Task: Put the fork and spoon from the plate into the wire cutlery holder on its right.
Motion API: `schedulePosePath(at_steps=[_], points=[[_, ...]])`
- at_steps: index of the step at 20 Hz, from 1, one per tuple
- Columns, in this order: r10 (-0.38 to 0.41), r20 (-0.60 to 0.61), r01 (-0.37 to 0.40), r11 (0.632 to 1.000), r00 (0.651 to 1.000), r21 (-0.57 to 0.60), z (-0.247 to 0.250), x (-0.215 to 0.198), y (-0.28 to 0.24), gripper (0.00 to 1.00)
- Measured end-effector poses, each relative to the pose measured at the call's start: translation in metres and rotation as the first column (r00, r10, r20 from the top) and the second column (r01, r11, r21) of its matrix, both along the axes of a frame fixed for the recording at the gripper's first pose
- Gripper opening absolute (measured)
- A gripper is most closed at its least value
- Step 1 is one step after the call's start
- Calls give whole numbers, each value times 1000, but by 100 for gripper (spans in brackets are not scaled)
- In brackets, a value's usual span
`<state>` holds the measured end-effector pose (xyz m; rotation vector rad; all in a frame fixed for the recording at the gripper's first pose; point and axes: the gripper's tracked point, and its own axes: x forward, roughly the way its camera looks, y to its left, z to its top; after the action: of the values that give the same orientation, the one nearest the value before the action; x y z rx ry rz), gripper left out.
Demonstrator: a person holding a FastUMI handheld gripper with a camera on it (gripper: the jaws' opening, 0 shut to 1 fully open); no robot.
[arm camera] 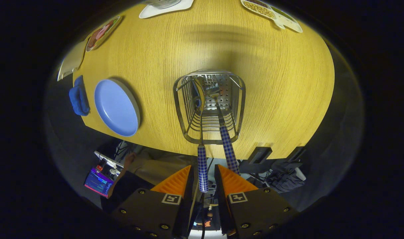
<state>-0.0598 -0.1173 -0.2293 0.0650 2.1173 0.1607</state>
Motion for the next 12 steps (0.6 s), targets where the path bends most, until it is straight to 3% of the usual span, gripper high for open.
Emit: schedulePosePath(at_steps=[5, 12], points=[[-59, 28, 59, 998, 998, 8, -10, 18, 5, 37], [-39, 72, 37, 999, 997, 31, 11, 26, -5, 37]])
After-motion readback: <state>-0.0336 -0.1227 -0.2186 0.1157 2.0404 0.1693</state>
